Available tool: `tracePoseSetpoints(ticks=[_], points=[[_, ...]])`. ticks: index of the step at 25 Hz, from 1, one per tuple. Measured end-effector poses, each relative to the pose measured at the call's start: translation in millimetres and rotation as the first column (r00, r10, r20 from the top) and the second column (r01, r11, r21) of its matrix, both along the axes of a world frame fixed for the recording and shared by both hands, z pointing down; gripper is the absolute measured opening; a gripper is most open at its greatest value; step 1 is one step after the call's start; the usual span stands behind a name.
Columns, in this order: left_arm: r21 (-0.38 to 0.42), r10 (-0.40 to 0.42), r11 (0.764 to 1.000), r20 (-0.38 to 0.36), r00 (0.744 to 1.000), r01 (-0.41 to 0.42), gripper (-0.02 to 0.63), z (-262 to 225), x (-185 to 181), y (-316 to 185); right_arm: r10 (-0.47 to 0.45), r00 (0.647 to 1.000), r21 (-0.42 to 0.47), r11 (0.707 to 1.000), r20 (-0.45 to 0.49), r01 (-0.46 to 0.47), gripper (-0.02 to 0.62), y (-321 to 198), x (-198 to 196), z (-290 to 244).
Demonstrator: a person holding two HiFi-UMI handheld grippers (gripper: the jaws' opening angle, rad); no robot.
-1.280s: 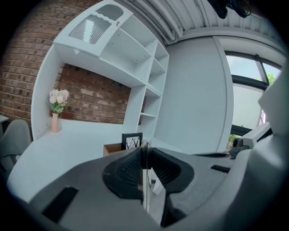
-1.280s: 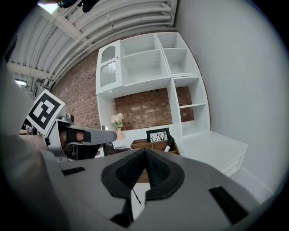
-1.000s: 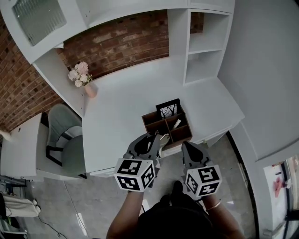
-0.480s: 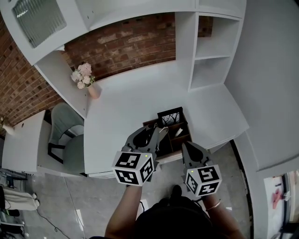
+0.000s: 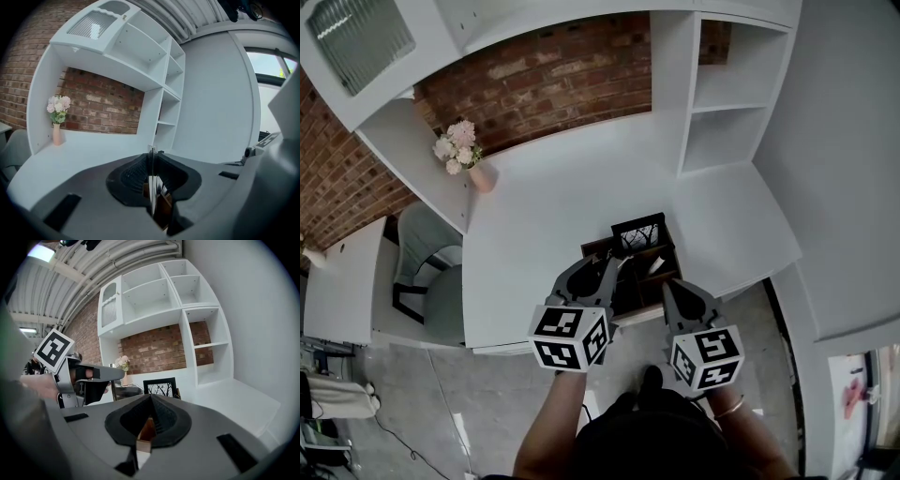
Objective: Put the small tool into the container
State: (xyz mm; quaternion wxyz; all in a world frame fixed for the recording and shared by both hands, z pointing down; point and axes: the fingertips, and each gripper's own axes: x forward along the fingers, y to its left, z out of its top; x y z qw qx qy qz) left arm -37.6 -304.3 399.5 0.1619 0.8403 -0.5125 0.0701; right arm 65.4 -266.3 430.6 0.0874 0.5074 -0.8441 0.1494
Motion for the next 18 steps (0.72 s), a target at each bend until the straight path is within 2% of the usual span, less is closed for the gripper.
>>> tracePoseSetpoints(ticks=[9,18], points=[[-0.01,-0.012,1.0,-0.026,1.0,0.012,0.074,9.7,-4.0,5.3,-0.009,1.0,-0.016,1.0,-0.011,0.009,0.005,-1.4,-2.3,7.1],[-0.061,-0.026,0.998,-0.008,1.0,0.026,0.074,34.5,-9.0,14.5,-0.007,1.0,-0.019,1.0,-0.013,0.007,0.005,1.4,-3.1,6.7]])
